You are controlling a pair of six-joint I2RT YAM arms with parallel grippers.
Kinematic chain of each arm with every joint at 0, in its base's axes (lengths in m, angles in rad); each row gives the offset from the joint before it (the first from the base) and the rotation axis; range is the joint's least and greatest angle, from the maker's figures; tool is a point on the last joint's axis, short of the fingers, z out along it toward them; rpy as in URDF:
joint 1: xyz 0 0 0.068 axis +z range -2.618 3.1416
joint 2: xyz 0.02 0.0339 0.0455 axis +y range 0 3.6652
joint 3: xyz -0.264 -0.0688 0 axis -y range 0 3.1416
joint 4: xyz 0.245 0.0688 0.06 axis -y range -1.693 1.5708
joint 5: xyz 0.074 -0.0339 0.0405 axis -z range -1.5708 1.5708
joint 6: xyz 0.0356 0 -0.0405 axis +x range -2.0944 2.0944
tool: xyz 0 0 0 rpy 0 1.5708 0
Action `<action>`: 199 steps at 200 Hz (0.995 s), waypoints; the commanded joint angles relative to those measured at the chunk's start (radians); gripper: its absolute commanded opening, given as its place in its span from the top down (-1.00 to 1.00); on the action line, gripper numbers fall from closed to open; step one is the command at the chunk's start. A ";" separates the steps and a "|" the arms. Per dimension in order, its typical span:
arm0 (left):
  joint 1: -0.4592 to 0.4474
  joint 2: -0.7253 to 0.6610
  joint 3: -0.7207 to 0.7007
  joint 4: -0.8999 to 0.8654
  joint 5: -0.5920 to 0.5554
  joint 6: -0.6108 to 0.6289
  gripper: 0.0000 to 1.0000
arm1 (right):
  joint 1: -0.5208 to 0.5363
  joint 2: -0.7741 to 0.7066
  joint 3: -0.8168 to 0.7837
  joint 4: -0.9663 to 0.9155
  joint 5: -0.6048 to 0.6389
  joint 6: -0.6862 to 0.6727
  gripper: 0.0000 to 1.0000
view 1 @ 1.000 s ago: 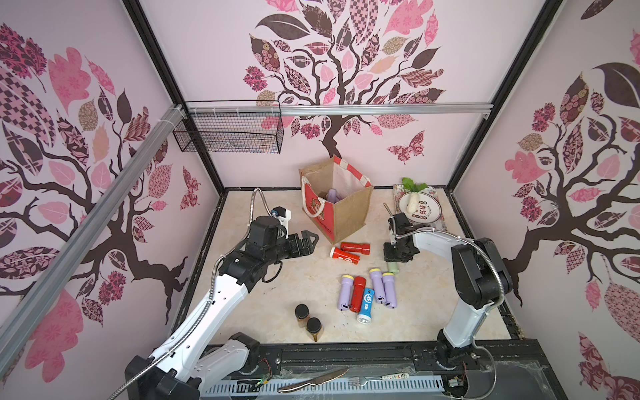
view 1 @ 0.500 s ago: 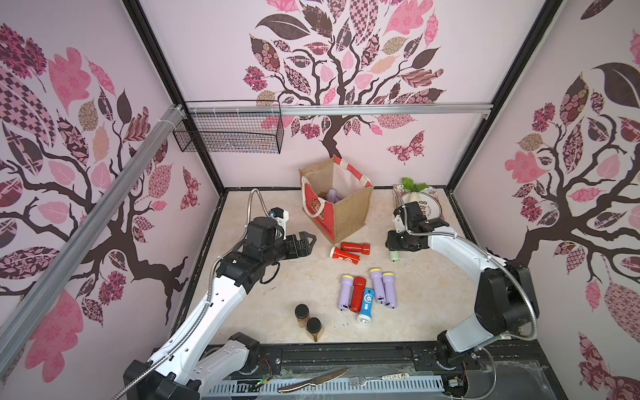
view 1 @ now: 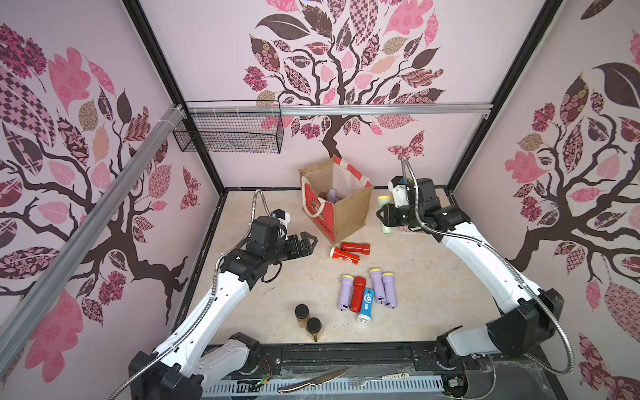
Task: Put the flashlights into the tote bags
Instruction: Place the flashlight in the canvas bag.
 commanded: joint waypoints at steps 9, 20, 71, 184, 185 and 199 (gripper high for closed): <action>0.006 0.003 0.044 -0.049 0.006 -0.012 -0.96 | 0.015 0.070 0.182 -0.020 0.007 -0.033 1.00; 0.005 -0.002 0.056 -0.086 0.001 0.000 -0.96 | 0.017 0.101 0.233 -0.022 0.004 -0.038 1.00; 0.006 -0.025 0.099 -0.207 -0.023 0.015 -0.96 | 0.021 0.240 0.392 0.060 -0.025 -0.029 1.00; 0.005 0.017 0.229 -0.242 0.020 0.076 -0.96 | 0.029 0.622 0.800 0.134 -0.070 0.089 1.00; 0.005 0.018 0.231 -0.243 0.021 0.076 -0.96 | 0.029 0.626 0.805 0.131 -0.069 0.090 1.00; 0.005 0.029 0.261 -0.266 0.028 0.088 -0.96 | 0.029 0.674 0.863 0.114 -0.063 0.118 1.00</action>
